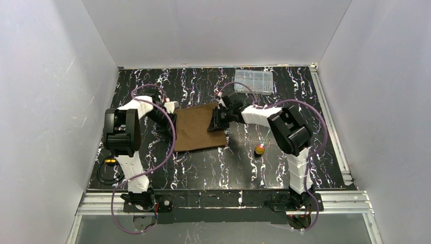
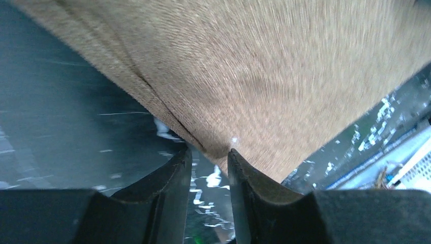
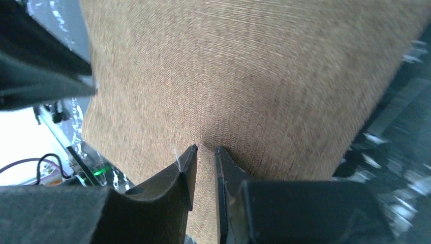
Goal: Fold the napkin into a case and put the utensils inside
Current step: Move the square-folded napkin to the center of the board, then pick up the top corner of the square folded napkin from the center of the board.
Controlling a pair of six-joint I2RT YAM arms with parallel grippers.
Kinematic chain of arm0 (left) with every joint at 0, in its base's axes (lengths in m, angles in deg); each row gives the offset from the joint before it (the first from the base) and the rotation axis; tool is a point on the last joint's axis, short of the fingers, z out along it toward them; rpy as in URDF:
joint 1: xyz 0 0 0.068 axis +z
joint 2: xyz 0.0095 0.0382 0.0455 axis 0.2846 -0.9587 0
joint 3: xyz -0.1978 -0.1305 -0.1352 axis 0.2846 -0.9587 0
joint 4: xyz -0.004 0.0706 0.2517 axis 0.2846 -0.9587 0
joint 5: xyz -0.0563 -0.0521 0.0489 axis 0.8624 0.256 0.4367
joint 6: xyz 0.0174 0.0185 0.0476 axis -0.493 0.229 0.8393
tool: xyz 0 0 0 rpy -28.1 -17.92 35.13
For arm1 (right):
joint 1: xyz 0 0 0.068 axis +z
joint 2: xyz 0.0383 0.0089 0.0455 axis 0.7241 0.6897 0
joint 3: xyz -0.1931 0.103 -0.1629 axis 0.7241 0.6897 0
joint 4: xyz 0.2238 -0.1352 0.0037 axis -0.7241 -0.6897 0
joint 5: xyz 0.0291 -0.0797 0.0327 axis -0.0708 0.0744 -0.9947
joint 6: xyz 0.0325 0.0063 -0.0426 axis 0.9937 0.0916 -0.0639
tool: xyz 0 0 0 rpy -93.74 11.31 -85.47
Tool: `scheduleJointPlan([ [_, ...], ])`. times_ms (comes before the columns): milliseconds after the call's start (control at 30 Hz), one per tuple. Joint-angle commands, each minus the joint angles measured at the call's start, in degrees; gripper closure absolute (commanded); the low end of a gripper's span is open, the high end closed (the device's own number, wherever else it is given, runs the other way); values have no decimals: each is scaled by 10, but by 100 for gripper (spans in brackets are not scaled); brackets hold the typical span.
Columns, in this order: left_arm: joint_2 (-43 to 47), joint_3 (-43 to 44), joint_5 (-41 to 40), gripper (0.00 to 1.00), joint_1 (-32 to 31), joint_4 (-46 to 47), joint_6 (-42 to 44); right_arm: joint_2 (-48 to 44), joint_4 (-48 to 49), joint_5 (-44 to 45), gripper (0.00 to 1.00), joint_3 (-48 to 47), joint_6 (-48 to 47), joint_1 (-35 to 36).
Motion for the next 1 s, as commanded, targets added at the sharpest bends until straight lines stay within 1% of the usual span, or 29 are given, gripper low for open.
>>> scheduleJointPlan([
  [0, 21, -59, 24, 67, -47, -18, 0, -46, -132, 32, 73, 10, -105, -29],
  [33, 28, -61, 26, 65, -50, -20, -2, -52, -142, 29, 73, 11, -114, -29],
  [67, 33, -58, 23, 59, -50, -23, -3, -58, -144, 23, 72, 14, -115, -28],
  [200, 55, -2, -16, 44, -39, -39, -6, -63, -142, 15, 71, 7, -102, -11],
  [367, 57, 95, -51, 35, -6, -43, -34, -74, -135, 40, 71, 7, -69, 7],
  [433, 48, 116, -53, 32, -6, -41, -46, -88, -132, 51, 70, 7, -68, 8],
  [500, 32, 125, -43, 30, -5, -34, -62, -94, -148, 63, 69, -13, -83, 8],
  [600, 6, 130, -40, 31, -11, -16, -79, -83, -186, 63, 68, -55, -106, 7],
  [667, -11, 136, -36, 36, -15, -7, -83, -75, -196, 52, 68, -69, -112, 7],
  [800, -38, 153, -40, 48, -24, 5, -85, -68, -173, 35, 69, -50, -104, 7],
  [967, -63, 180, -53, 56, -26, 11, -88, -59, -144, 20, 71, -24, -94, 8],
])
